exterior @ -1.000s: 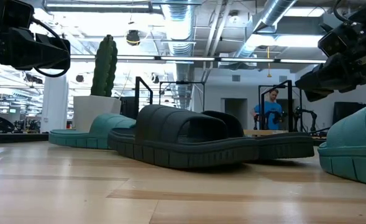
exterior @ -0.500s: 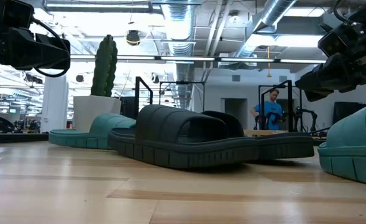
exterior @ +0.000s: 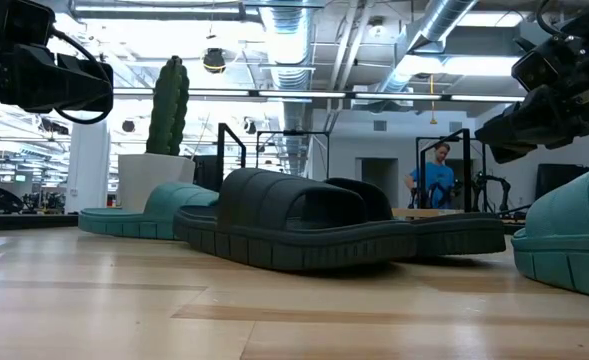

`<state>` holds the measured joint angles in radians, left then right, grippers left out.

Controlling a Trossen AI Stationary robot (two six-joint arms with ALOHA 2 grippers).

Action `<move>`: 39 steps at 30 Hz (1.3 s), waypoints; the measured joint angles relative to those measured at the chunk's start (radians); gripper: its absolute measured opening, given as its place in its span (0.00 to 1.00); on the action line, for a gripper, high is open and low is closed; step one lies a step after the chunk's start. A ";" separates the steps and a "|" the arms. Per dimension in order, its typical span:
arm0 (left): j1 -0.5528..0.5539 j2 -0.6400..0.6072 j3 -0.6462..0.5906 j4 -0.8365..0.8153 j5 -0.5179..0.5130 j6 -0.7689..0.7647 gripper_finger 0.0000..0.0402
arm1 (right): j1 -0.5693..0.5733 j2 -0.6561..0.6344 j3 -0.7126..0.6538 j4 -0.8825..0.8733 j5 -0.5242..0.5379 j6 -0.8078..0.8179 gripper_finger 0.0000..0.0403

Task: Pick and place slides into the shelf

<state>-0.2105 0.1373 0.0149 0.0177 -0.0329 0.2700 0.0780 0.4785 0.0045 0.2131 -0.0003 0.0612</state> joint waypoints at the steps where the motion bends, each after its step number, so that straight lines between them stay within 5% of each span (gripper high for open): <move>1: 0.000 0.000 0.000 0.000 0.000 0.000 0.00 | 0.000 0.000 0.000 0.000 0.000 0.000 0.00; 39: 0.000 0.000 0.000 0.000 0.000 0.004 0.00 | 0.000 0.000 0.000 0.144 0.000 -0.009 0.00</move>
<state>-0.2108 0.1371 0.0151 0.0175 -0.0327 0.2741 0.0780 0.4782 0.0044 0.3567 -0.0006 0.0524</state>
